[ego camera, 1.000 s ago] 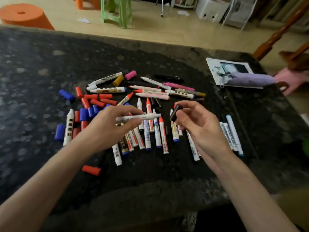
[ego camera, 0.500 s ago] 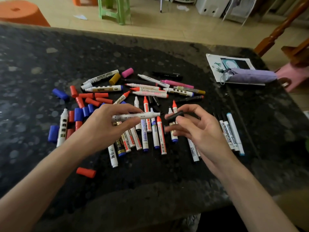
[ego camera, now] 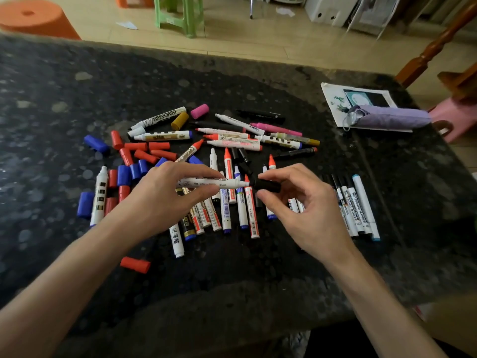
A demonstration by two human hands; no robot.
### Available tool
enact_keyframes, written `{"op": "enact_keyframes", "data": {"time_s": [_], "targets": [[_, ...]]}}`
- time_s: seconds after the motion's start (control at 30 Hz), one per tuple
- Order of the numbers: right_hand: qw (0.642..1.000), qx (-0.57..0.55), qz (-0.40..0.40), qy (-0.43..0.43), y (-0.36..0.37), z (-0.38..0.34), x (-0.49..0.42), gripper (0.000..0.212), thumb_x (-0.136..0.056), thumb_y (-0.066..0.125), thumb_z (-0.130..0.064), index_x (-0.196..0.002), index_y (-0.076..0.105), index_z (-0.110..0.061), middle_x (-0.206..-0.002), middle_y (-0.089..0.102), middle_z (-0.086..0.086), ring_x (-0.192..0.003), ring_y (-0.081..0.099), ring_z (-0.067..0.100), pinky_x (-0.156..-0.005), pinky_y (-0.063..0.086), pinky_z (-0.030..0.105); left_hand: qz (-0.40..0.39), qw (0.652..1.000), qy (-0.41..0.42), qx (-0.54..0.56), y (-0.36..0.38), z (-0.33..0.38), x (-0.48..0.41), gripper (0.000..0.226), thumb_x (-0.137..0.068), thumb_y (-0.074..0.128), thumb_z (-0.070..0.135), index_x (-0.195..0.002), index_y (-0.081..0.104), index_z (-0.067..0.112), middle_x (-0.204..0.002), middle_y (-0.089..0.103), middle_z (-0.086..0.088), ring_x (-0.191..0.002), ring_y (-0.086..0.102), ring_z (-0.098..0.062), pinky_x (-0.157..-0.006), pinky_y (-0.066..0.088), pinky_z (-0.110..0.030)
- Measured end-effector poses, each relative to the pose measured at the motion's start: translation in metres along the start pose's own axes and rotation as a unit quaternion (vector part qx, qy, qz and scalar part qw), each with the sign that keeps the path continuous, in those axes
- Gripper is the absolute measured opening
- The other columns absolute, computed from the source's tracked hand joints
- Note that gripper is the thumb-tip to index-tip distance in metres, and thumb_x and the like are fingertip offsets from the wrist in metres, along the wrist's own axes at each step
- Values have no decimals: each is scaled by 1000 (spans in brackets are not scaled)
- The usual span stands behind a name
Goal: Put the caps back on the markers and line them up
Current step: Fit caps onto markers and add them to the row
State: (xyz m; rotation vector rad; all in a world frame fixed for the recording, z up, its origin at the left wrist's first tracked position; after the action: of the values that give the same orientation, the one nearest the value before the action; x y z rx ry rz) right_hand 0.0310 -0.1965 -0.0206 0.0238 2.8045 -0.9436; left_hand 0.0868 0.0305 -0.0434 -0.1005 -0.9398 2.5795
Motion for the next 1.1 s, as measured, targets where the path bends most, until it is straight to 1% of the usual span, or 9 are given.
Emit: {"op": "enact_keyframes", "data": {"time_s": [0.27, 0.37, 0.43, 0.5, 0.63, 0.83, 0.9, 0.97, 1.1], "targets": [[983, 176, 14, -53, -1, -1, 3, 28, -90, 77, -33, -118, 74, -28, -105, 56, -13, -102, 54, 5, -89, 44, 16, 5, 1000, 4, -15, 0, 0, 0, 25, -90, 63, 49, -114, 71, 48, -86, 66, 27, -81, 59, 8, -64, 38, -18], [998, 25, 46, 37, -8, 7, 1, 21, -90, 80, -22, -109, 74, -25, -86, 65, -7, -82, 63, 12, -74, 52, 20, 11, 1000, -1, -17, -1, -2, 1, 24, -90, 64, 50, -112, 72, 50, -81, 69, 24, -75, 61, 1, -59, 39, -20], [990, -108, 43, 85, -10, 8, -1, 18, -89, 79, -10, -103, 70, -18, -84, 74, -2, -78, 70, 11, -73, 56, 21, 7, 1000, 0, -17, 0, -3, 0, 22, -90, 63, 50, -111, 70, 51, -83, 66, 34, -79, 61, 4, -61, 39, -20], [982, -158, 23, 99, -7, 6, 0, 17, -89, 77, -4, -100, 67, -13, -84, 77, 0, -80, 75, 15, -78, 60, 24, 0, 1000, 4, -22, 1, -2, -1, 22, -91, 63, 50, -111, 69, 53, -87, 60, 45, -82, 60, 5, -61, 39, -20], [985, -145, -26, 89, -1, 2, 1, 17, -92, 76, -7, -103, 67, -14, -91, 80, 0, -86, 77, 18, -85, 62, 34, -3, 1000, 4, -25, 1, -2, -1, 24, -90, 62, 52, -113, 70, 51, -90, 61, 43, -78, 63, -4, -60, 43, -20], [990, -112, -43, 73, 2, 2, 1, 17, -95, 74, -16, -110, 71, -26, -98, 79, -11, -93, 77, 12, -88, 62, 37, -4, 1000, 18, -12, 1, 2, -1, 22, -92, 65, 45, -112, 69, 53, -81, 58, 48, -85, 54, 20, -65, 35, -15], [991, -110, -42, 70, 3, 2, 1, 18, -95, 74, -16, -110, 72, -25, -99, 79, -10, -93, 77, 13, -87, 63, 39, -13, 999, 25, -17, 2, 4, -1, 21, -92, 65, 44, -111, 67, 54, -83, 56, 52, -84, 54, 21, -63, 36, -13], [990, -107, -59, 69, 6, 2, 1, 19, -95, 74, -19, -113, 73, -24, -100, 79, -9, -95, 77, 14, -89, 62, 41, -15, 999, 31, -12, 3, 8, 0, 19, -92, 65, 45, -108, 67, 55, -85, 62, 41, -83, 58, 15, -63, 40, -14], [991, -107, -54, 55, 9, 5, 0, 23, -96, 72, -19, -119, 75, -16, -98, 80, -7, -93, 77, 12, -90, 62, 36, 10, 998, 50, -21, 4, 13, 4, 35, -86, 54, 58, -113, 72, 47, -85, 67, 22, -77, 63, -4, -67, 54, -37]]}}
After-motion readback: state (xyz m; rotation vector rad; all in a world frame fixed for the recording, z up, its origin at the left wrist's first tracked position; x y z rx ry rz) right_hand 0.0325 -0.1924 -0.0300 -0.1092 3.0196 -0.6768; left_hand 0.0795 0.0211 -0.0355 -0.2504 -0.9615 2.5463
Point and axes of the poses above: each hand's wrist, its own x-axis away from the middle knuckle, its own y-axis out of the palm, z = x × y, the point moved 5 cm from there along -x, towards the middle knuckle
